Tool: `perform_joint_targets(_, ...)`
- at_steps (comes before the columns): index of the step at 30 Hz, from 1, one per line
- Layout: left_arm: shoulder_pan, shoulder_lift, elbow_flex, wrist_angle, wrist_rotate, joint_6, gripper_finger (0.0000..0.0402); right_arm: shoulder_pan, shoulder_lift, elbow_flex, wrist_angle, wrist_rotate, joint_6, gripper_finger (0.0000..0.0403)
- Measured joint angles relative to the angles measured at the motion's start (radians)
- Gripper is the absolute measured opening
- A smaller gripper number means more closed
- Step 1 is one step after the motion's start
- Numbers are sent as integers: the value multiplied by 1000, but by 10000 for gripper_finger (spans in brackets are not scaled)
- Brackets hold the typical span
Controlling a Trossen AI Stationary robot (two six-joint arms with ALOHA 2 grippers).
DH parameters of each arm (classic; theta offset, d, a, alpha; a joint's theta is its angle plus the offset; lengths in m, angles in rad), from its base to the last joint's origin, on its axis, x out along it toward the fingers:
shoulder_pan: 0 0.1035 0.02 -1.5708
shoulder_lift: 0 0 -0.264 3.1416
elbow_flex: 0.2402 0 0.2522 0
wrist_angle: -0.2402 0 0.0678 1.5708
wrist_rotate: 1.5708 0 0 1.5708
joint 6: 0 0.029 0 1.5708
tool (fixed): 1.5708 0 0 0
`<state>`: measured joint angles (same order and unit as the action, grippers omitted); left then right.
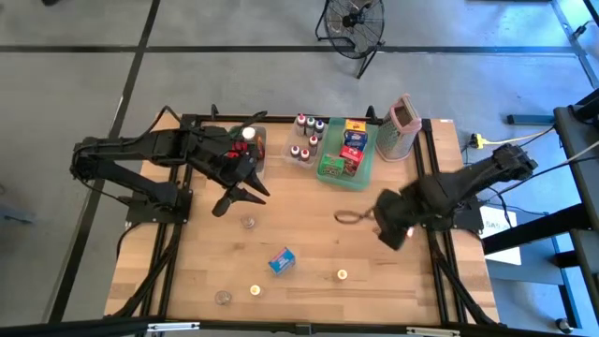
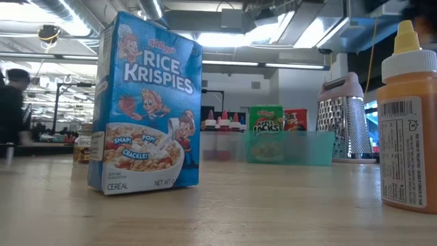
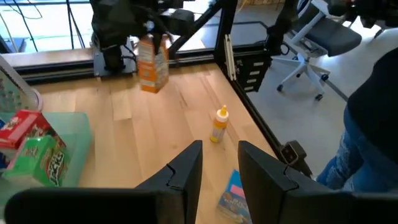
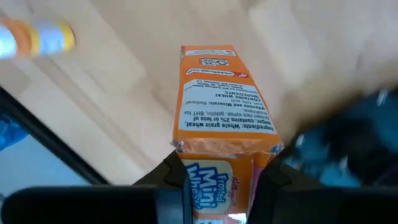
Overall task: Pick & Place Kitchen Items
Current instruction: Put the orange cereal box into the green bin
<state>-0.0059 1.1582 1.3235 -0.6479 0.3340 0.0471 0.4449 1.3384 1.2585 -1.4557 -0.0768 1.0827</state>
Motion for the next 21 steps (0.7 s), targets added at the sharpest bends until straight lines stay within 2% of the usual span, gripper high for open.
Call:
perform_joint_targets(5, 0, -37, 0, -61, -3, 0, 97, -193, 3, 28, 24, 43, -254, 94)
perform_joint_targets(11, 0, -95, 0, -150, -3, -7, 98, -358, 43, 93, 29, 90, -475, 94)
perform_joint_targets(21, 0, -195, 0, -320, -20, -7, 98, -582, 249, 260, 23, 130, -812, 94)
